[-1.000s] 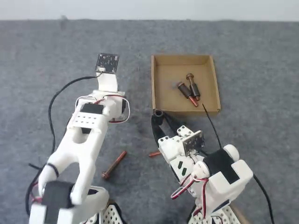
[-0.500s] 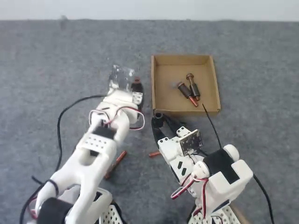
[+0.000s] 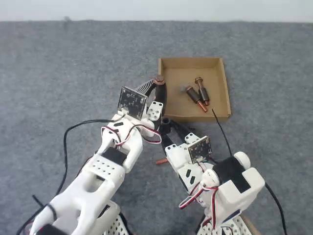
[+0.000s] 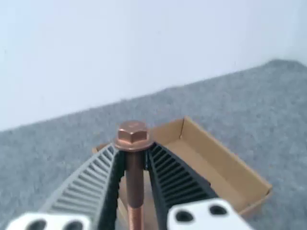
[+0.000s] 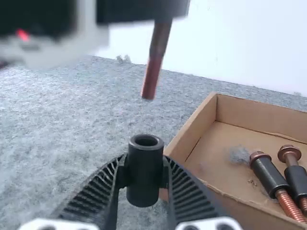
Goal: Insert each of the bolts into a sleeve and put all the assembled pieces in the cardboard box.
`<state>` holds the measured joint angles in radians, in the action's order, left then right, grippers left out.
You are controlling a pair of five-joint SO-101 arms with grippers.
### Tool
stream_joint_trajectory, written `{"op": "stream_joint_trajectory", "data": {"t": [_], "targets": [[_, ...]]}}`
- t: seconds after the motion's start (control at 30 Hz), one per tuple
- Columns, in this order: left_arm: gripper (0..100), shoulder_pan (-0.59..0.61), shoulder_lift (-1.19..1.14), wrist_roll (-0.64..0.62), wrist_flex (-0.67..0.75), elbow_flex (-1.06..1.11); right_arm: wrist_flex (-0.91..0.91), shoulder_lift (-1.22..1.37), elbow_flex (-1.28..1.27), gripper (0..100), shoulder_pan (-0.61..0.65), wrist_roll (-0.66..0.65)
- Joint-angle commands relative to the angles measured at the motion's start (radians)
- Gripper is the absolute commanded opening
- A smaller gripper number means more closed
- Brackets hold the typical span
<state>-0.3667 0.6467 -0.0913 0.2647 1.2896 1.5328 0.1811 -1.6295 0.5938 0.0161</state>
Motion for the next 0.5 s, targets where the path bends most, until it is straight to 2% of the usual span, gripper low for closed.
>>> {"op": "stream_joint_trajectory", "data": {"t": [0.0,0.2,0.33,0.47], "targets": [[1,-0.018,0.167,-0.157,-0.098,-0.012,-0.004,-0.05,0.005,0.6,-0.004,-0.017],[1,-0.011,0.331,-0.371,-0.321,-0.012,-0.001,-0.05,-0.005,0.6,0.028,-0.017],[1,-0.015,0.404,-0.385,-0.413,-0.012,0.004,-0.05,-0.005,0.6,0.03,-0.017],[1,-0.014,0.443,-0.387,-0.4,0.036,0.005,-0.051,-0.006,0.6,0.039,-0.017]]}}
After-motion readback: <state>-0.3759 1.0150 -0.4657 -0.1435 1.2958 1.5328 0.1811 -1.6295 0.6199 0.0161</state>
